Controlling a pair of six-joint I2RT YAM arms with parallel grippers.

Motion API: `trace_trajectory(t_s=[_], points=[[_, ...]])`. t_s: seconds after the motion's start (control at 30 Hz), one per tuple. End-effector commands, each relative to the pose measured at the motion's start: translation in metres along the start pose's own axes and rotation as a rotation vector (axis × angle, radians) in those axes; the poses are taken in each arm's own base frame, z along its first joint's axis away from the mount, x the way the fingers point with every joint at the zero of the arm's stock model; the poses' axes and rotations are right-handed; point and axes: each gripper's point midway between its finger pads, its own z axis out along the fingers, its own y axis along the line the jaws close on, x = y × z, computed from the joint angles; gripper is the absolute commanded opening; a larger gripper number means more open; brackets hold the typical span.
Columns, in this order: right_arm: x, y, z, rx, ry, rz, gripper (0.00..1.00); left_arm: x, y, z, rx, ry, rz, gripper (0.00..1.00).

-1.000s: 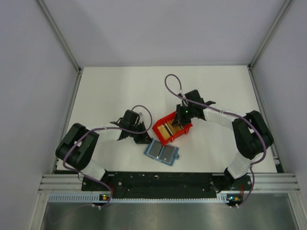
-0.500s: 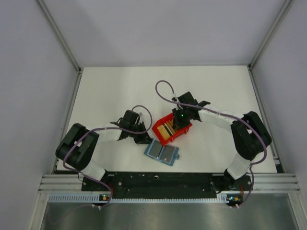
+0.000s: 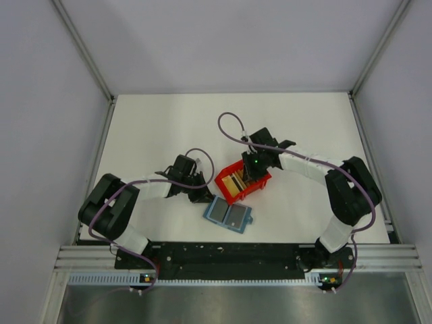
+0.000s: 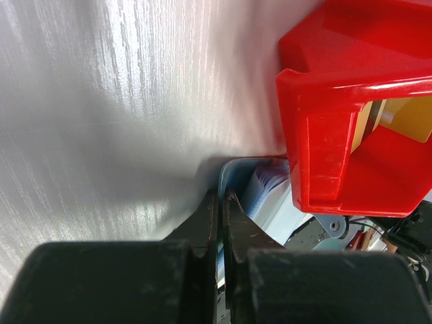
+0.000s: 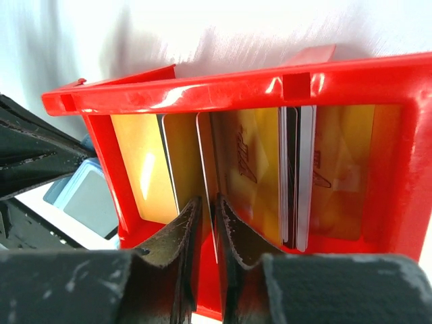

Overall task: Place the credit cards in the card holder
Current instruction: Pick up the credit card from the storage box.

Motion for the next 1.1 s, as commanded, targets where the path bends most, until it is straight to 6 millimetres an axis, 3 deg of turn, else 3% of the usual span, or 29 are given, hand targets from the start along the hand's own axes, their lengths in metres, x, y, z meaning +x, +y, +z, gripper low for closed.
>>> trace_trajectory(t_s=[0.0, 0.07, 0.23, 0.47, 0.6, 0.73, 0.97, 1.07], points=[[-0.027, 0.015, -0.003, -0.025, -0.058, -0.049, 0.14, 0.002, 0.030, 0.007, -0.117, -0.009, 0.006, 0.00], [-0.029, 0.014, -0.002, -0.019, -0.059, -0.050, 0.14, 0.003, 0.031, 0.007, -0.117, -0.009, 0.006, 0.00], [-0.025, 0.016, 0.001, -0.036, -0.040, -0.055, 0.02, 0.003, 0.032, 0.007, -0.117, -0.006, 0.003, 0.00], [-0.014, 0.008, 0.002, -0.007, -0.011, -0.061, 0.15, 0.004, 0.031, 0.007, -0.112, -0.001, 0.009, 0.00], [-0.013, 0.007, 0.003, -0.005, -0.009, -0.066, 0.13, 0.004, 0.031, 0.007, -0.112, -0.002, 0.008, 0.00], [-0.014, 0.011, 0.004, -0.026, -0.002, -0.076, 0.05, 0.004, 0.030, 0.007, -0.111, -0.002, 0.008, 0.00], [-0.009, 0.012, 0.009, -0.040, 0.022, -0.071, 0.09, 0.005, 0.028, 0.007, -0.101, 0.003, 0.012, 0.00], [-0.011, 0.011, 0.008, -0.037, 0.017, -0.070, 0.02, 0.005, 0.028, 0.007, -0.096, 0.005, 0.014, 0.00]])
